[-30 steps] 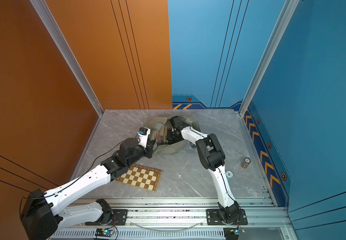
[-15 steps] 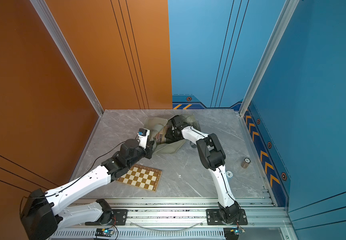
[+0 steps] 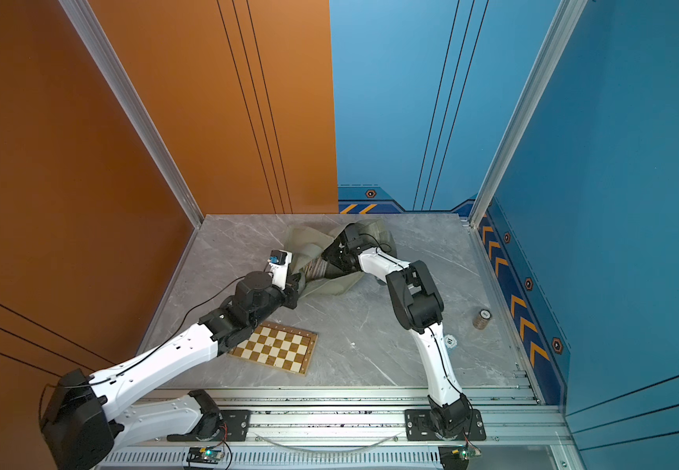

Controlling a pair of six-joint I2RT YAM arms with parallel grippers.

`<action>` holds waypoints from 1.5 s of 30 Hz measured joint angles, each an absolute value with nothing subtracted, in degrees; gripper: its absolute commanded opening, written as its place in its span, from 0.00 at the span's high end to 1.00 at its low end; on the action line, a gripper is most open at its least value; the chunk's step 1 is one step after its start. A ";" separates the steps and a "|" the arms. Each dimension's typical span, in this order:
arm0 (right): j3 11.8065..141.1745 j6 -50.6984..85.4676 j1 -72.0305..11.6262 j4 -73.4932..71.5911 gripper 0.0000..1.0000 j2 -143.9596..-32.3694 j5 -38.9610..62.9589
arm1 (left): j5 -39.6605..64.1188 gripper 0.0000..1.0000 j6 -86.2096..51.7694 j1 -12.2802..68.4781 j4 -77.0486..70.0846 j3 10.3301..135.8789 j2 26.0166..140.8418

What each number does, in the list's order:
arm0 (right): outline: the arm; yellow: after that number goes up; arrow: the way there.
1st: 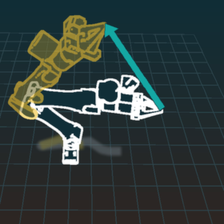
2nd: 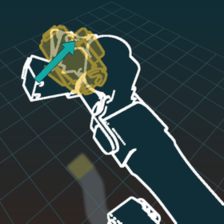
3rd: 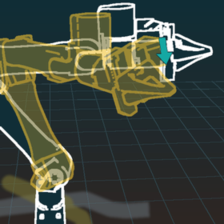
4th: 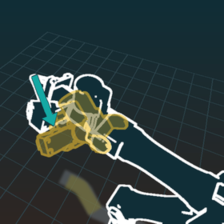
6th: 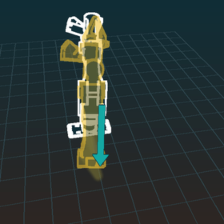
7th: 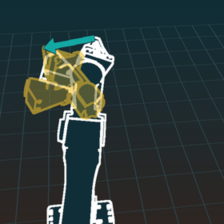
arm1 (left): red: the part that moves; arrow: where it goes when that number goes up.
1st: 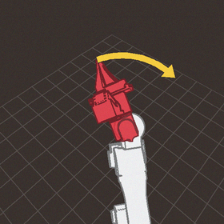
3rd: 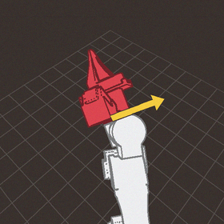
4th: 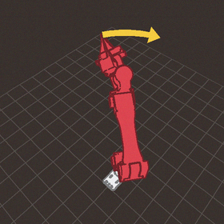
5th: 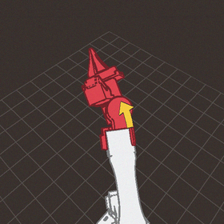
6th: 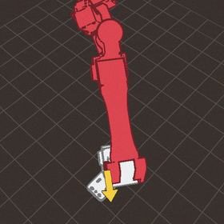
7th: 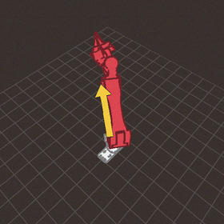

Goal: Take out the folding fans from the tote bags
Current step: Pick up the folding fan from the canvas bag.

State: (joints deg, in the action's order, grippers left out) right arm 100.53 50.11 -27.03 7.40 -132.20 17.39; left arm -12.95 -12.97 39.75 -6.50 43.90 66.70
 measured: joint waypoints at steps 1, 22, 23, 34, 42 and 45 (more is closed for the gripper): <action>100.53 51.09 -26.96 6.57 0.32 -132.20 17.89 | -12.97 1.00 -12.97 39.75 -6.70 43.90 66.92; 103.68 53.93 -25.93 5.65 0.35 -135.22 18.02 | -13.34 1.00 -13.41 39.33 -9.50 43.64 69.21; 104.14 53.89 -25.93 5.82 0.36 -135.57 18.02 | -13.52 1.00 -13.47 39.33 -9.52 43.33 68.90; 107.85 51.13 -26.28 12.73 0.50 -136.79 15.27 | -14.59 1.00 -13.61 39.33 -9.52 42.39 68.16; 111.09 48.75 -26.30 18.59 0.49 -137.88 13.85 | -14.59 1.00 -13.58 39.33 -9.74 42.39 68.18; 112.33 47.75 -26.35 20.88 0.50 -138.30 13.13 | -14.61 1.00 -13.58 39.53 -9.72 42.39 68.18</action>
